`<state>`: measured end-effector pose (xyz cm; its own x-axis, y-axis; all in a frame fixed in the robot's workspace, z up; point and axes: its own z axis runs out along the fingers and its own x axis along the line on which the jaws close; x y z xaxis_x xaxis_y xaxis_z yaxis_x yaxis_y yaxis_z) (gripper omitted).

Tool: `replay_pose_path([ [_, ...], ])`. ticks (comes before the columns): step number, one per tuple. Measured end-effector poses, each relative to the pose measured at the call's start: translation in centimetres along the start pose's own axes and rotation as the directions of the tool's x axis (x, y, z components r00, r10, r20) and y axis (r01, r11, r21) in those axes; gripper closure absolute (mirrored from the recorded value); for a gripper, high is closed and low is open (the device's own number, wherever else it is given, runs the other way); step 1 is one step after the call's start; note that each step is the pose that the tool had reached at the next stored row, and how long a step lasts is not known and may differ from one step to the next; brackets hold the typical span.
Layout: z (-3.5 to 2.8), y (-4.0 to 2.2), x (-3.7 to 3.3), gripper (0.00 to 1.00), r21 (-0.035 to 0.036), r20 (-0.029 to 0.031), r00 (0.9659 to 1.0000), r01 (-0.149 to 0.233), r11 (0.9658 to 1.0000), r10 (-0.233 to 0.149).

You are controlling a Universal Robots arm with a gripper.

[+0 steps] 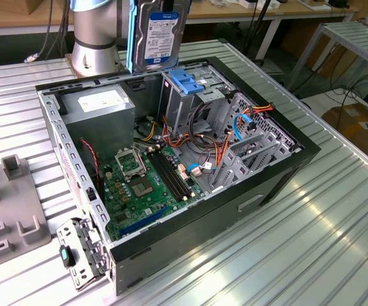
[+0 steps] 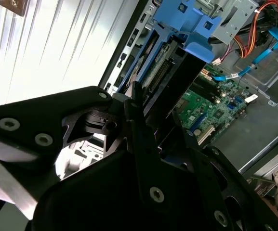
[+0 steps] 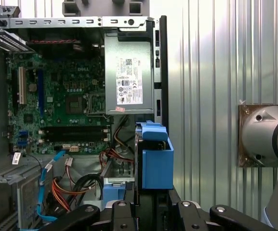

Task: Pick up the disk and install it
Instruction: 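Pick up the disk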

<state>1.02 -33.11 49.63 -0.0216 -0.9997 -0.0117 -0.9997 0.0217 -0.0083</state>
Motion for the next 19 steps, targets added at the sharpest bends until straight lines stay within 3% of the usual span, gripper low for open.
replay_pose_path([
  [5, 0.02, -1.08, -0.02, 0.65, 0.0000, 0.0000, 1.0000, 0.000, 1.0000, 0.000],
  [11, 0.05, -2.82, -0.06, 0.65, 0.0000, 0.0001, 1.0000, 0.000, 1.0000, 0.000],
  [13, 0.07, -3.67, -0.08, 0.65, -0.0001, 0.0000, 1.0000, 0.000, 1.0000, 0.000],
  [19, 0.10, -5.01, -0.11, 0.65, 0.0000, 0.0000, 1.0000, 0.000, 1.0000, 0.000],
])
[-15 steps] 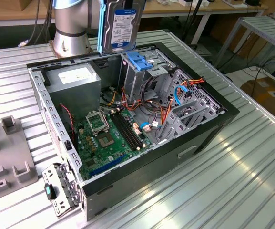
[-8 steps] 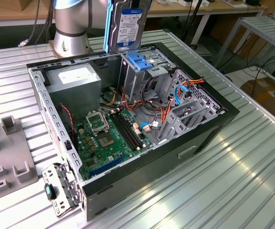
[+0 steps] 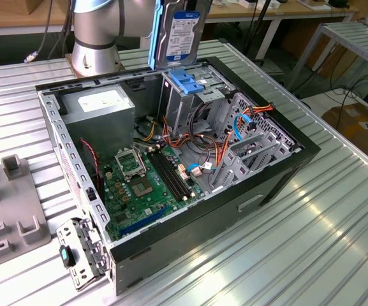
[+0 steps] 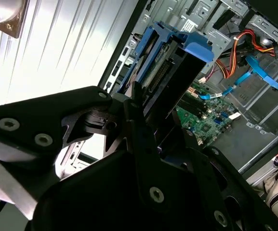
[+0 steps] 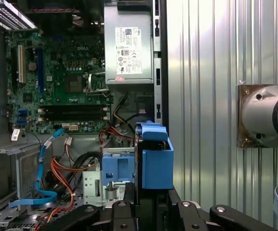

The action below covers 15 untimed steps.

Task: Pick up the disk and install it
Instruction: 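Pick up the disk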

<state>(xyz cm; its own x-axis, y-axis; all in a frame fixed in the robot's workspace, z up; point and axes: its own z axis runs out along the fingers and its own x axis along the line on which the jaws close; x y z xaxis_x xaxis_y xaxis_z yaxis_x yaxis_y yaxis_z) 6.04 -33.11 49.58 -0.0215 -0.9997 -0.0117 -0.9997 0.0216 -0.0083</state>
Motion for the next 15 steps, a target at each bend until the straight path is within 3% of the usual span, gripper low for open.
replay_pose_path([
  [15, 0.06, -2.82, -0.06, 0.65, 0.0000, 0.0001, 1.0000, 0.000, 1.0000, 0.000],
])
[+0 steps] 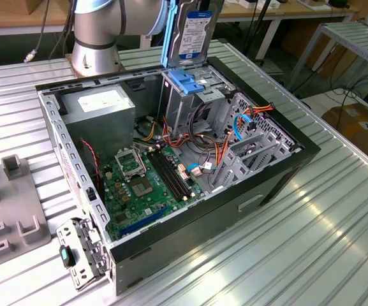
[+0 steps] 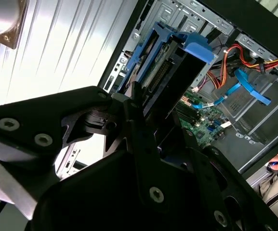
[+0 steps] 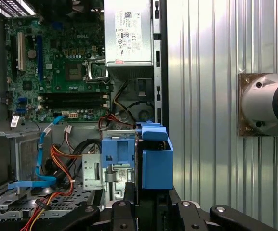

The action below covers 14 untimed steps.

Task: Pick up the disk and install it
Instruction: 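Pick up the disk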

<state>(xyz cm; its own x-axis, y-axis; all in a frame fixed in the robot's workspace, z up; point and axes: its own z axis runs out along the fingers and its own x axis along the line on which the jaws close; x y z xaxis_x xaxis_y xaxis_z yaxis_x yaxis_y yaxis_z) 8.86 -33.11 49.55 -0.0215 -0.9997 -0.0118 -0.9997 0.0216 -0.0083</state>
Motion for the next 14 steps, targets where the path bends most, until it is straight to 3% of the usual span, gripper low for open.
replay_pose_path([
  [2, 0.02, -0.78, -0.02, 0.65, 0.0000, -0.0001, 1.0000, 0.000, 1.0000, 0.000],
  [9, 0.05, -1.81, -0.04, 0.65, 0.0000, 0.0000, 1.0000, 0.000, 1.0000, 0.000],
  [14, 0.07, -2.93, -0.06, 0.65, 0.0000, -0.0001, 1.0000, 0.000, 1.0000, 0.000],
])
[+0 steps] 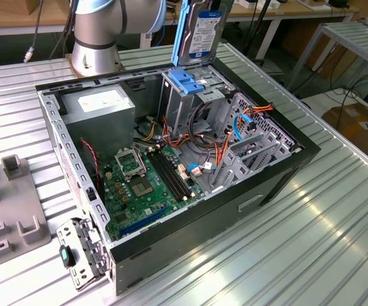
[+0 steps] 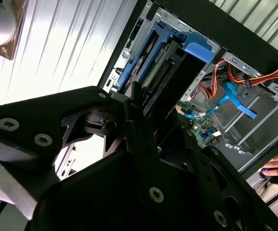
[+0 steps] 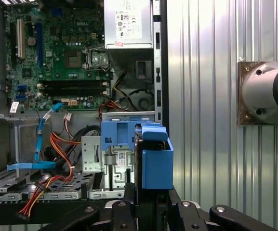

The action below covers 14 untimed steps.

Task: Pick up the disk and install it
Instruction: 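Pick up the disk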

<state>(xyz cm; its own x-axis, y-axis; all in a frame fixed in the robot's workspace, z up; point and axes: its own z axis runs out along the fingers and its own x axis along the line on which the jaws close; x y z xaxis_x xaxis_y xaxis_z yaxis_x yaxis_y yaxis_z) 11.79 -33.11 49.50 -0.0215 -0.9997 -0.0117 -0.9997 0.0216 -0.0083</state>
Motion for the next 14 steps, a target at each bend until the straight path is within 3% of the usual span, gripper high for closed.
replay_pose_path([
  [10, 0.03, -2.07, -0.04, 0.65, 0.0000, 0.0001, 1.0000, 0.000, 1.0000, 0.000],
  [14, 0.04, -2.45, -0.06, 0.65, 0.0000, 0.0001, 1.0000, 0.000, 1.0000, 0.000],
])
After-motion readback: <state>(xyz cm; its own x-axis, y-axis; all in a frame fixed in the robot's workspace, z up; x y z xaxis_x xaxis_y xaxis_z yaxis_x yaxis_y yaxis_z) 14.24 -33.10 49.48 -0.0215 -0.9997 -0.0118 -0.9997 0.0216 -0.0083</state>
